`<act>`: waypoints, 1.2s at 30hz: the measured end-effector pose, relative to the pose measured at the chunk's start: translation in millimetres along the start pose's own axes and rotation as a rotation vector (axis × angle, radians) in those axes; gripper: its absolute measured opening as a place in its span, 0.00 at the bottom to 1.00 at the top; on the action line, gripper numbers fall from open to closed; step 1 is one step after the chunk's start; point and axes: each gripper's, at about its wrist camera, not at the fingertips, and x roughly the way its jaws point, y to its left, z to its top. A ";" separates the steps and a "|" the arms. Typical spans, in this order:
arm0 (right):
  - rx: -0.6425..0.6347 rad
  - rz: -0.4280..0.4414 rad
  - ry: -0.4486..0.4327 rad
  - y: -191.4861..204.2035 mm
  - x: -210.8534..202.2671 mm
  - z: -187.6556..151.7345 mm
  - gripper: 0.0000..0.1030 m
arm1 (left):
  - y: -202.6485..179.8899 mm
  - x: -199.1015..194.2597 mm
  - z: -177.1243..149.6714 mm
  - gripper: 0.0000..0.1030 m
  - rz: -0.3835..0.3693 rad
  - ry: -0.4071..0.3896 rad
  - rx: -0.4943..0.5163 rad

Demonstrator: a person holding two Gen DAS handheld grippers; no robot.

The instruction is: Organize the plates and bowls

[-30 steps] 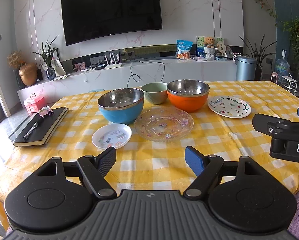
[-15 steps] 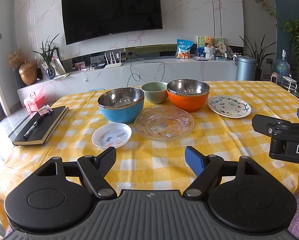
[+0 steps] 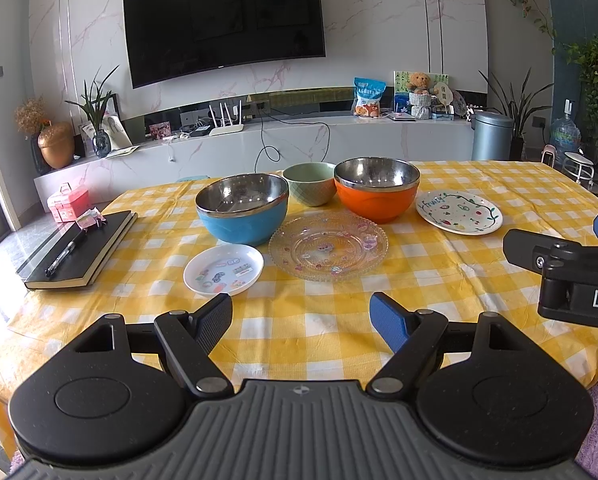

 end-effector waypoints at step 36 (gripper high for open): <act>-0.013 0.452 0.314 63.5 113.4 29.1 0.98 | 81.6 53.6 21.5 0.99 0.108 0.117 -0.082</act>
